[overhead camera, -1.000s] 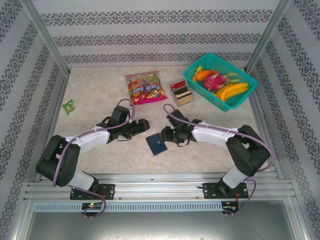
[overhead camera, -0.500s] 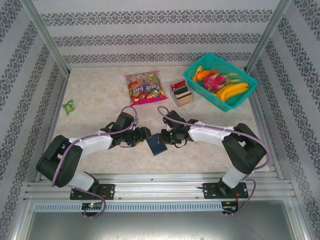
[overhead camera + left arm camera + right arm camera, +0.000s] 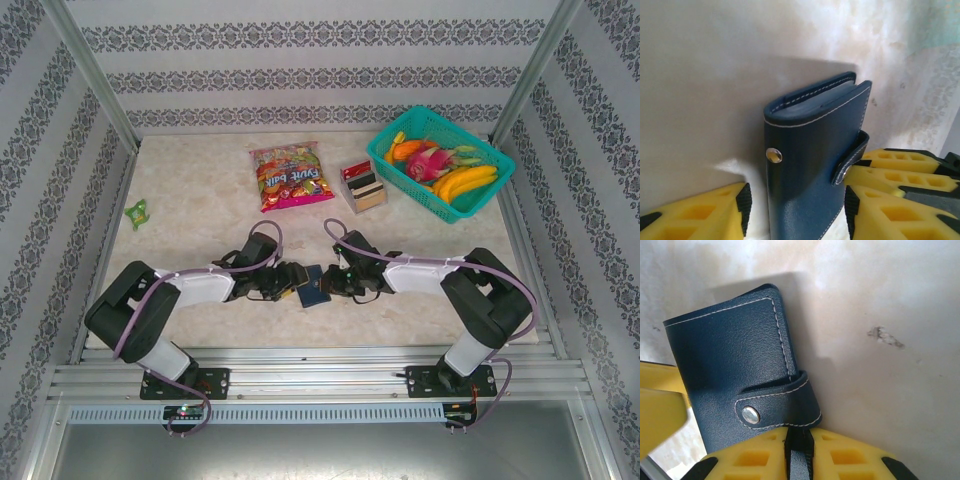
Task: Put the credit cards into the card holder
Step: Pick up the card holder at the bottom-center of the table.
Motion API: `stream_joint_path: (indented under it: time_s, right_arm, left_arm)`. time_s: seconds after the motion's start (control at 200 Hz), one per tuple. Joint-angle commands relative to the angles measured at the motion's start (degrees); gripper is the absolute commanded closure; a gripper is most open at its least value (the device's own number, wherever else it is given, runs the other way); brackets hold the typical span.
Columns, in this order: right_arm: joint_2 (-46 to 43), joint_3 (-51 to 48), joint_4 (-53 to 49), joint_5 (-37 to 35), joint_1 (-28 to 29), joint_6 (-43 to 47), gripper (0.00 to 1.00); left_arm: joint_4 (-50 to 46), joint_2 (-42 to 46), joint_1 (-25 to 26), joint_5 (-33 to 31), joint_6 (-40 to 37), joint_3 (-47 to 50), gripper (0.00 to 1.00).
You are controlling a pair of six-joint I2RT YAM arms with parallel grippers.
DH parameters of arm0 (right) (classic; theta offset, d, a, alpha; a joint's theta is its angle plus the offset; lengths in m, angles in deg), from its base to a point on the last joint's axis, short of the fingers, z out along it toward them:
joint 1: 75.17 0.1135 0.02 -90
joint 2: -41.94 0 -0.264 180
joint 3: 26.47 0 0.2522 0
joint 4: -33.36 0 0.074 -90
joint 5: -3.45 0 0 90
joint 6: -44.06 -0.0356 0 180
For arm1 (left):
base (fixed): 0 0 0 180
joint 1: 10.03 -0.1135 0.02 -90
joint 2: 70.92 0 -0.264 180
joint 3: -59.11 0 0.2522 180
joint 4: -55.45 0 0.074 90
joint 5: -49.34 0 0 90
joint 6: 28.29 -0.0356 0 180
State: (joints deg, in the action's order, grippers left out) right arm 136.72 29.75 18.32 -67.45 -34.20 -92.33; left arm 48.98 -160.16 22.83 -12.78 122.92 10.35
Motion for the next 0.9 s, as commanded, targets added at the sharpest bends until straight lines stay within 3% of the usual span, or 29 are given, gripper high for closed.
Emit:
stream_joint_path:
  time_s: [0.0,0.565,0.66,0.894]
  right_arm:
    - [4.09,-2.91,-2.4,-2.03,-0.1,-2.13,0.79]
    - [1.7,-3.05,-0.31,-1.95,-1.11,-4.37,0.78]
    - [0.08,-1.76,-1.4,-2.62,-1.28,-3.66,0.75]
    - [-3.5,3.44,-4.18,-4.28,-1.08,-0.77,0.63]
  left_arm:
    - [3.16,-1.12,1.18,-0.51,1.02,-2.04,0.49]
    - [6.26,-0.07,1.24,-0.94,0.96,-2.52,0.8]
    - [6.09,0.66,1.24,-1.07,-0.03,-2.47,0.86]
    - [7.24,1.49,1.24,0.21,-1.62,-2.61,0.9]
